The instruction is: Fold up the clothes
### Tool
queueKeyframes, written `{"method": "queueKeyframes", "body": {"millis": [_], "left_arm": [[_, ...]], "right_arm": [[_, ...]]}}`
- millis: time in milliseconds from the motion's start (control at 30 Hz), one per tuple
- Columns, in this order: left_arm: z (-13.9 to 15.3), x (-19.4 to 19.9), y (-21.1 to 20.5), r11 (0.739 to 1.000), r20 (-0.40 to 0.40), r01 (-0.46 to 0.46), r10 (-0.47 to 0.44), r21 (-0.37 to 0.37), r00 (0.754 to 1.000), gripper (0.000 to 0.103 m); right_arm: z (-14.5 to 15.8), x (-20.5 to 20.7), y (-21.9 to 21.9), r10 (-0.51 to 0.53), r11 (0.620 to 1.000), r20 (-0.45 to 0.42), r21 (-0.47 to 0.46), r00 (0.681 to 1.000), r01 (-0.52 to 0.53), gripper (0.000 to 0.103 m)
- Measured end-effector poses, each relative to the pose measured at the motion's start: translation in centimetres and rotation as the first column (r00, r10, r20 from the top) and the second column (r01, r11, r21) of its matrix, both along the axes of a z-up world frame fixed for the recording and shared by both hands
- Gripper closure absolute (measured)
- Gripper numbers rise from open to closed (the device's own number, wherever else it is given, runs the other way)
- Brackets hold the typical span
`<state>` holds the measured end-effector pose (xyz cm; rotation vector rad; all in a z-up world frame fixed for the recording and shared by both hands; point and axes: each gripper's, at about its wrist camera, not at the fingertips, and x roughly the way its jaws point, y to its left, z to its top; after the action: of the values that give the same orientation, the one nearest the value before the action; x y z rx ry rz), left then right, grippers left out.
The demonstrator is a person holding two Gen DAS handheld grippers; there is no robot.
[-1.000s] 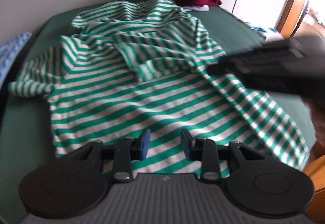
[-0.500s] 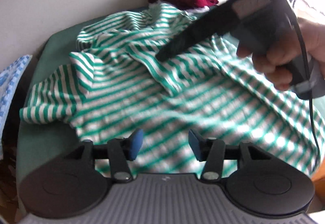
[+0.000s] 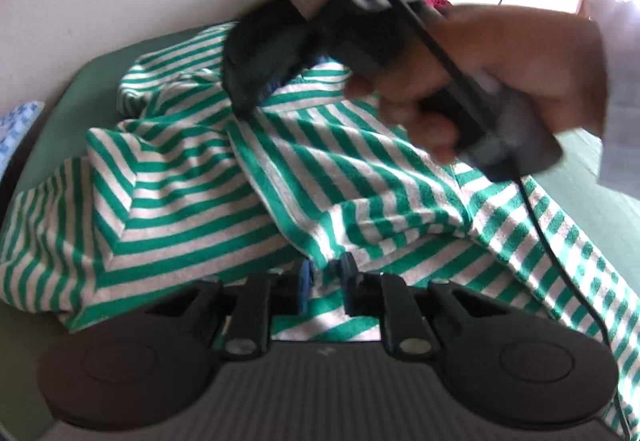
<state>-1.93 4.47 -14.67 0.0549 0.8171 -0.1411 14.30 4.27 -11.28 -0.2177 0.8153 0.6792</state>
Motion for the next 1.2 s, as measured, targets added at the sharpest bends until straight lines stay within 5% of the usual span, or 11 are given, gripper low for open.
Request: {"method": "queueKeyframes", "body": {"millis": [200,300,400,533,633,733,767,833,1000,1100,1200], "left_arm": [[-0.1,0.0,-0.8,0.999,0.01,-0.014,0.014,0.036,1.0,0.092],[0.0,-0.4,-0.7,0.999,0.003,-0.015,0.015,0.036,1.0,0.092],[0.0,-0.8,-0.3,1.0,-0.005,-0.023,0.023,0.016,1.0,0.092],[0.1,-1.3,-0.3,1.0,-0.014,-0.017,0.018,0.003,1.0,0.094],[0.2,-2.0,-0.4,1.0,-0.016,0.003,-0.003,0.004,1.0,0.094],[0.5,-3.1,0.0,0.999,-0.008,0.018,-0.019,-0.029,1.0,0.085],[0.5,-3.5,0.2,0.999,-0.008,0.015,-0.016,-0.042,1.0,0.077],[0.6,-4.2,0.4,0.998,-0.01,0.008,-0.009,-0.062,1.0,0.074],[1.2,-6.5,0.8,0.999,0.02,-0.008,0.009,-0.054,1.0,0.072],[1.9,-8.2,1.7,0.999,0.056,-0.044,0.045,-0.022,0.997,0.053],[2.2,-9.0,3.7,0.993,0.07,-0.12,0.118,0.011,0.99,0.052]], "right_arm": [[-1.6,1.3,-0.3,0.004,0.999,-0.029,0.034,1.0,-0.003,0.103],[0.4,0.5,-2.3,0.023,0.994,-0.016,0.104,1.0,-0.021,0.092],[0.8,-0.5,-3.3,0.047,0.996,-0.039,0.083,0.998,-0.044,0.064],[-1.3,-1.0,-2.4,0.037,0.999,-0.057,-0.008,0.998,-0.038,0.096],[-1.3,-0.7,-1.5,0.004,1.0,-0.051,-0.012,0.999,-0.005,0.096],[0.7,-1.3,-1.2,-0.009,0.999,-0.03,0.051,0.999,0.011,0.083],[1.3,-1.6,-0.8,0.0,0.997,-0.027,0.075,1.0,0.002,0.065],[2.3,-2.1,0.9,0.035,0.996,-0.018,0.084,0.999,-0.033,0.054],[3.4,-3.4,8.9,0.242,0.97,-0.069,0.052,0.968,-0.239,0.059],[3.1,-5.0,14.0,0.31,0.95,-0.038,-0.018,0.95,-0.311,0.058],[2.0,-5.5,18.0,0.32,0.945,-0.017,-0.063,0.947,-0.32,0.053]]}}
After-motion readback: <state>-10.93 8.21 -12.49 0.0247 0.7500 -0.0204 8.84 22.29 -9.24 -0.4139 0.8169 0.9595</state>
